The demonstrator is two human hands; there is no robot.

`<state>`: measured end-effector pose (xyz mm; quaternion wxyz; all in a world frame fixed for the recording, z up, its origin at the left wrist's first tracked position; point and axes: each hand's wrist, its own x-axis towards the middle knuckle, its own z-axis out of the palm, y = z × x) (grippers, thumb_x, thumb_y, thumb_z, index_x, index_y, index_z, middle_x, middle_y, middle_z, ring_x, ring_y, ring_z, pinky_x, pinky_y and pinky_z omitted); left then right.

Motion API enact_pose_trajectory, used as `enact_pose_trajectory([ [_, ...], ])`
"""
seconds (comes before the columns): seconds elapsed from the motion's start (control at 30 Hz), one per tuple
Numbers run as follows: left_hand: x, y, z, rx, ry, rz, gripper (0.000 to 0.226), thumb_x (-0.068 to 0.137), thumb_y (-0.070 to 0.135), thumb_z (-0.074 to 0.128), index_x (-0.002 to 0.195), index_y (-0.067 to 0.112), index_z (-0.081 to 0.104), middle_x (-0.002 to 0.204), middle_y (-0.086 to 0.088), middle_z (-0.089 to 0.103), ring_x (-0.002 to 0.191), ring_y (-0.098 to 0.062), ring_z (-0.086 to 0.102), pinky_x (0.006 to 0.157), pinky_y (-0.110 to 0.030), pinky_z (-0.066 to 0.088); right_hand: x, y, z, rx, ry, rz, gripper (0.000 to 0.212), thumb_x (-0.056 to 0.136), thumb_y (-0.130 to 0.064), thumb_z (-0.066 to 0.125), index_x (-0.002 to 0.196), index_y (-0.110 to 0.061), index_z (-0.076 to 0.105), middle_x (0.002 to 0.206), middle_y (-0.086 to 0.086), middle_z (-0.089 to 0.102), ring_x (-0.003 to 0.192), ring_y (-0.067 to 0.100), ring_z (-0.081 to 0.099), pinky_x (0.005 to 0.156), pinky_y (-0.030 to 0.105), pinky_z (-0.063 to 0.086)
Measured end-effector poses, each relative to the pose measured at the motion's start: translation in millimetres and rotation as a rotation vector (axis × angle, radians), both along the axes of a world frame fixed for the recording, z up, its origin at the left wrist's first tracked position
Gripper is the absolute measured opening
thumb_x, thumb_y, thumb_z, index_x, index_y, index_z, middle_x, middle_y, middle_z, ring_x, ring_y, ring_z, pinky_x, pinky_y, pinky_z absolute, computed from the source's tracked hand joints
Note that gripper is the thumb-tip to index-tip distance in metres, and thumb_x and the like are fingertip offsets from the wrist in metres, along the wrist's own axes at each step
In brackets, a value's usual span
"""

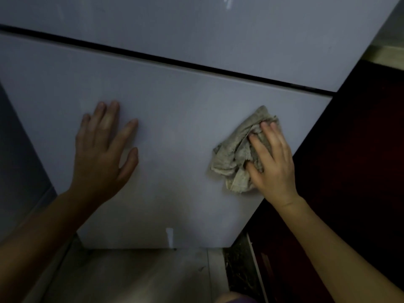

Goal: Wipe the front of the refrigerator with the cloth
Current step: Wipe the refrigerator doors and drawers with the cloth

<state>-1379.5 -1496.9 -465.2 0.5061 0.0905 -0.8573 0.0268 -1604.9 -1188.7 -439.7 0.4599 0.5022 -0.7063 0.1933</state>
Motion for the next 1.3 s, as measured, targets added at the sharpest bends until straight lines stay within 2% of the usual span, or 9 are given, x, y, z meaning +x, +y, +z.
enact_pose_trajectory([
  [0.17, -2, -1, -2, 0.0, 0.003, 0.013, 0.058, 0.099, 0.034, 0.05, 0.149, 0.006, 0.043, 0.164, -0.024, 0.022, 0.155, -0.039, 0.015, 0.126, -0.054, 0.01, 14, -33, 30, -0.079, -0.006, 0.059, 0.061, 0.088, -0.02, 0.074, 0.143, -0.006, 0.052, 0.157, 0.02, 0.036, 0.152, 0.036, 0.028, 0.126, 0.051, 0.027],
  [0.3, -3, -3, -4, -0.021, 0.024, 0.03, 0.056, 0.098, 0.029, 0.054, 0.148, 0.005, 0.045, 0.162, -0.026, 0.026, 0.153, -0.041, 0.019, 0.124, -0.059, 0.016, 36, -71, 18, -0.07, 0.042, 0.092, 0.053, 0.093, -0.029, 0.071, 0.14, -0.009, 0.059, 0.154, 0.015, 0.041, 0.147, 0.035, 0.035, 0.121, 0.05, 0.034],
  [0.6, 2, -5, 1, -0.04, -0.012, 0.009, 0.056, 0.099, 0.028, 0.054, 0.15, 0.009, 0.043, 0.163, -0.023, 0.025, 0.154, -0.039, 0.018, 0.124, -0.06, 0.019, 45, -94, -7, -0.013, 0.106, 0.197, 0.031, 0.103, -0.016, 0.059, 0.131, -0.007, 0.069, 0.146, 0.014, 0.055, 0.141, 0.031, 0.045, 0.119, 0.045, 0.037],
  [0.77, 7, 5, 11, 0.004, -0.007, 0.009, 0.056, 0.097, 0.025, 0.055, 0.149, 0.006, 0.044, 0.162, -0.025, 0.027, 0.153, -0.039, 0.023, 0.122, -0.06, 0.021, 44, -86, 18, 0.032, 0.088, 0.175, 0.039, 0.109, -0.021, 0.039, 0.135, -0.007, 0.065, 0.149, 0.017, 0.052, 0.146, 0.034, 0.04, 0.124, 0.051, 0.031],
  [0.83, 9, 11, 23, 0.034, 0.015, 0.011, 0.055, 0.096, 0.023, 0.055, 0.147, 0.005, 0.045, 0.162, -0.025, 0.027, 0.152, -0.04, 0.024, 0.122, -0.061, 0.021, 43, -85, 41, 0.031, 0.081, 0.175, 0.041, 0.107, -0.021, 0.039, 0.138, -0.006, 0.062, 0.152, 0.018, 0.049, 0.148, 0.035, 0.037, 0.126, 0.052, 0.028],
  [0.9, 12, 13, 41, 0.037, 0.028, -0.004, 0.054, 0.096, 0.023, 0.055, 0.146, 0.005, 0.046, 0.162, -0.025, 0.027, 0.152, -0.039, 0.025, 0.123, -0.06, 0.02, 40, -87, 70, 0.023, 0.119, 0.176, 0.04, 0.101, -0.012, 0.05, 0.139, -0.005, 0.061, 0.153, 0.019, 0.047, 0.149, 0.036, 0.035, 0.127, 0.051, 0.024],
  [1.0, 16, 4, 83, -0.005, 0.051, -0.025, 0.052, 0.095, 0.023, 0.055, 0.143, 0.003, 0.049, 0.161, -0.025, 0.029, 0.151, -0.039, 0.029, 0.122, -0.058, 0.022, 40, -93, 124, -0.016, 0.179, 0.163, 0.051, 0.088, -0.004, 0.061, 0.139, -0.004, 0.061, 0.153, 0.021, 0.048, 0.148, 0.037, 0.036, 0.126, 0.052, 0.026],
  [1.13, 24, -15, 156, -0.062, 0.107, 0.006, 0.049, 0.096, 0.023, 0.053, 0.141, 0.004, 0.052, 0.16, -0.024, 0.032, 0.149, -0.039, 0.031, 0.121, -0.057, 0.023, 47, -107, 208, -0.098, 0.272, 0.145, 0.052, 0.088, -0.007, 0.063, 0.14, -0.003, 0.06, 0.152, 0.022, 0.049, 0.147, 0.038, 0.037, 0.124, 0.054, 0.03],
  [1.3, 30, -45, 228, -0.058, 0.149, 0.122, 0.052, 0.096, 0.027, 0.05, 0.143, 0.005, 0.051, 0.159, -0.023, 0.034, 0.147, -0.039, 0.033, 0.118, -0.056, 0.029, 62, -145, 311, -0.264, 0.383, 0.167, 0.043, 0.089, -0.011, 0.064, 0.132, -0.005, 0.066, 0.137, 0.018, 0.062, 0.128, 0.037, 0.053, 0.11, 0.046, 0.04],
])
